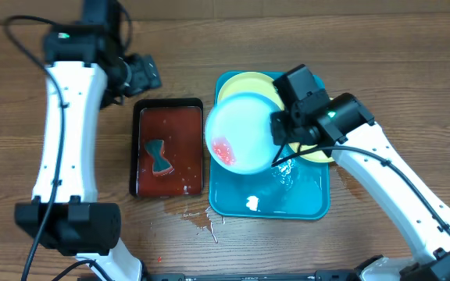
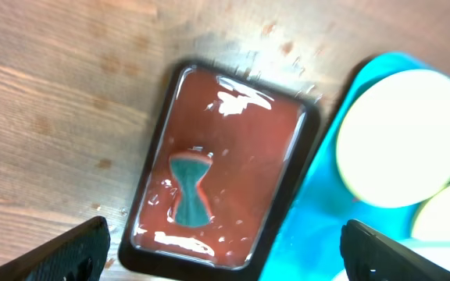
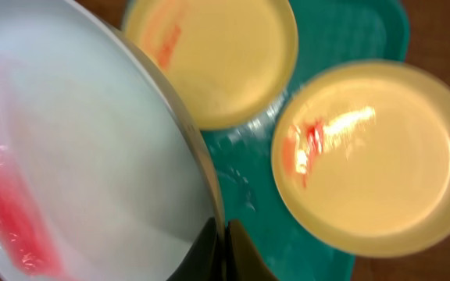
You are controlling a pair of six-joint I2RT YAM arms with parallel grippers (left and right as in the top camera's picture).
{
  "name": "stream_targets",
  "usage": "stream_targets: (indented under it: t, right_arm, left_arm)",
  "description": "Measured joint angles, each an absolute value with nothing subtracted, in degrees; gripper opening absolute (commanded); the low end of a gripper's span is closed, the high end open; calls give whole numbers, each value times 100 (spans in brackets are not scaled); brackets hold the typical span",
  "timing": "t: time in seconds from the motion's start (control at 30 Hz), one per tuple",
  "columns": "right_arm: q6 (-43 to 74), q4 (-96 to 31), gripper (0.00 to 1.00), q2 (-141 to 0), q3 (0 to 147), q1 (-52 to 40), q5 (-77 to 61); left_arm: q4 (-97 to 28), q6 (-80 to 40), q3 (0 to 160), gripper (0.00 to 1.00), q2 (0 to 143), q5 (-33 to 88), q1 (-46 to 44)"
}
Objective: Clean dirty plates on tray and stack at the side
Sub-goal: 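Lift the white plate with the right gripper and tilt it over the water tray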
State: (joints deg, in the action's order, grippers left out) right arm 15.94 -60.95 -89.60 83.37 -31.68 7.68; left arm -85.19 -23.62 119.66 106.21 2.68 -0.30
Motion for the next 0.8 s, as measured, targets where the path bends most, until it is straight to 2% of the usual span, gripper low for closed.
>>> stream_targets:
  t: [0.23,0.37,0.4,0.53,0.8]
  right_arm:
    - [1505,-4633,4,-9170,8436,-3927,1085]
    - [1500,-3804,4,-9789,8460,-4355,1234]
    - [1496,-3669,4,-9977,8464,-4458,1350]
    - [1492,-3516,4,-10571,8462,-4842,2029]
    - [1474,-3413,4,-10558,8597,-5588,3841]
  left_arm:
    - [-9124,-2222,13100,96,10606,1122,604]
    - [-9338,-2082,13347,96,10589,1334,685]
    - [-9362,-2049,13358,98,10586,1376,685]
    - [-9483,-1931,13367,100,10584,1435,685]
    - [-9542,-1905,13367,100,10584,1369,685]
